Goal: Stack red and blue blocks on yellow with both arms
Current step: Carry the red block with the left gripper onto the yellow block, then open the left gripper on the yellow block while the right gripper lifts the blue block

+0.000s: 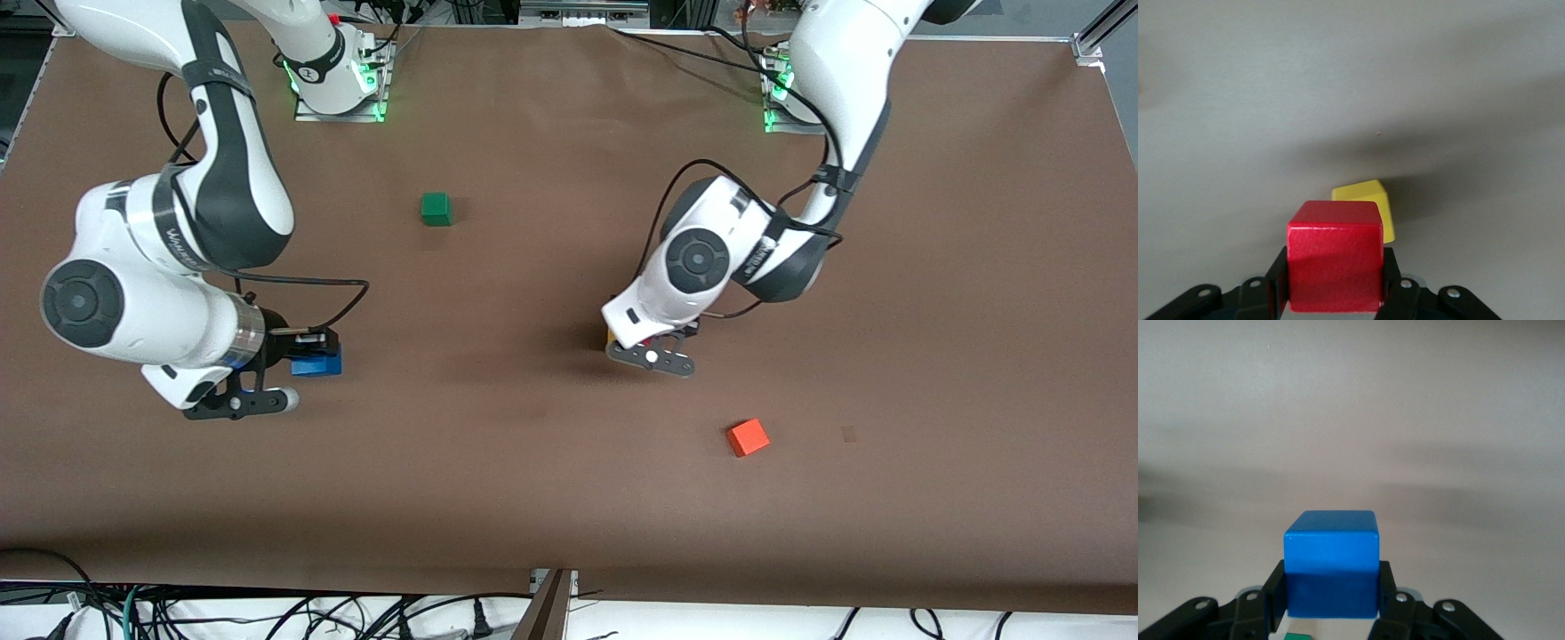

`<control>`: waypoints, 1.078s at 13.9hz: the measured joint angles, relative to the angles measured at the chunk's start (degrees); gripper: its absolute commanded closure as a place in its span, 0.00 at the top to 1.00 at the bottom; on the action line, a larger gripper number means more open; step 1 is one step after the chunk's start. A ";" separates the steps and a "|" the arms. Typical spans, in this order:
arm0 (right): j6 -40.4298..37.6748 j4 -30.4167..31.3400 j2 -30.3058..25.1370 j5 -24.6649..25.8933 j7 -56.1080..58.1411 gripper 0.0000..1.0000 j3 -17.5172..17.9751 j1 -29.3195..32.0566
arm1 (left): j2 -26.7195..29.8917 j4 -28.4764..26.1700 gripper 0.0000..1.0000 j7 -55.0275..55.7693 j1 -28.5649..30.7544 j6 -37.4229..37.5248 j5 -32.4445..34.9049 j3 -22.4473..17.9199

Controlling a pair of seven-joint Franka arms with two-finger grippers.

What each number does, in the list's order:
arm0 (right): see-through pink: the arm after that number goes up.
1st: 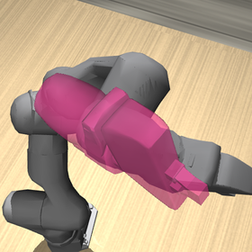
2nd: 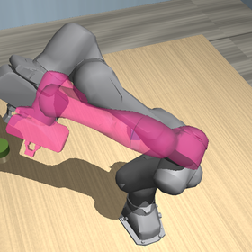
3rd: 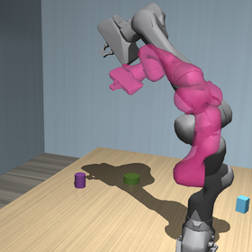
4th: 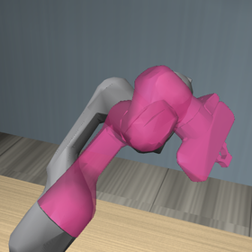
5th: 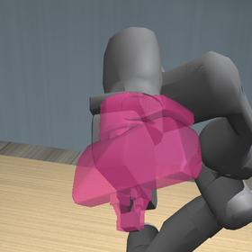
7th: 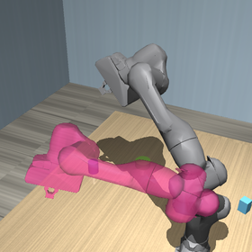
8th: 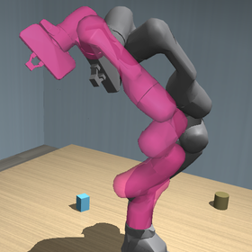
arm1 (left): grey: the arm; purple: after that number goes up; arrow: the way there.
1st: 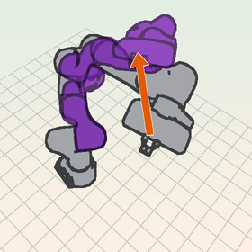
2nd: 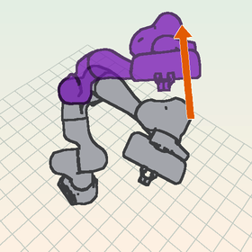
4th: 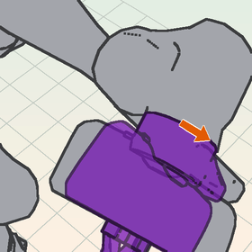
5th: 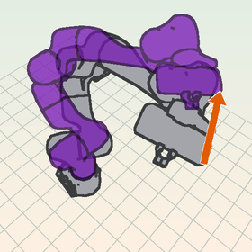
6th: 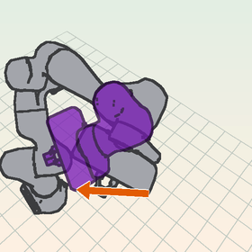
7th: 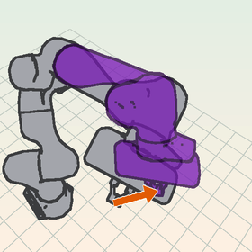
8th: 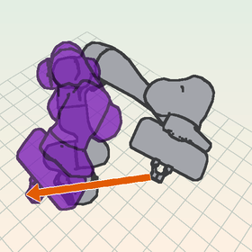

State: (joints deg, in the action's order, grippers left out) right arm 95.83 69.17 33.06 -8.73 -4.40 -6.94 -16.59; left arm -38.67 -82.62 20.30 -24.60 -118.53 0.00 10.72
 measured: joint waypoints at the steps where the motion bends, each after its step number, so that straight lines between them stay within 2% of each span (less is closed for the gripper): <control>1: -0.01 -0.39 0.00 0.00 0.00 0.24 0.05 0.00 | -0.47 -0.10 0.16 0.00 -0.22 -1.00 0.00 -0.11; 6: -0.01 -0.63 0.19 -0.01 -0.01 0.25 0.28 -0.05 | -2.62 -0.28 0.16 2.71 -2.02 -2.09 4.41 -0.14; 15: 0.00 -0.63 0.24 -0.02 -0.09 0.25 0.70 -0.20 | -3.01 -1.31 0.16 4.03 -3.67 -2.11 5.56 -0.56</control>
State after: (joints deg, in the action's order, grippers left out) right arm 95.82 68.54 33.29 -8.75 -4.49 -6.24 -16.79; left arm -41.68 -83.93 24.33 -28.26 -120.65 5.56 10.15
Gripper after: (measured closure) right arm 0.449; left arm 0.441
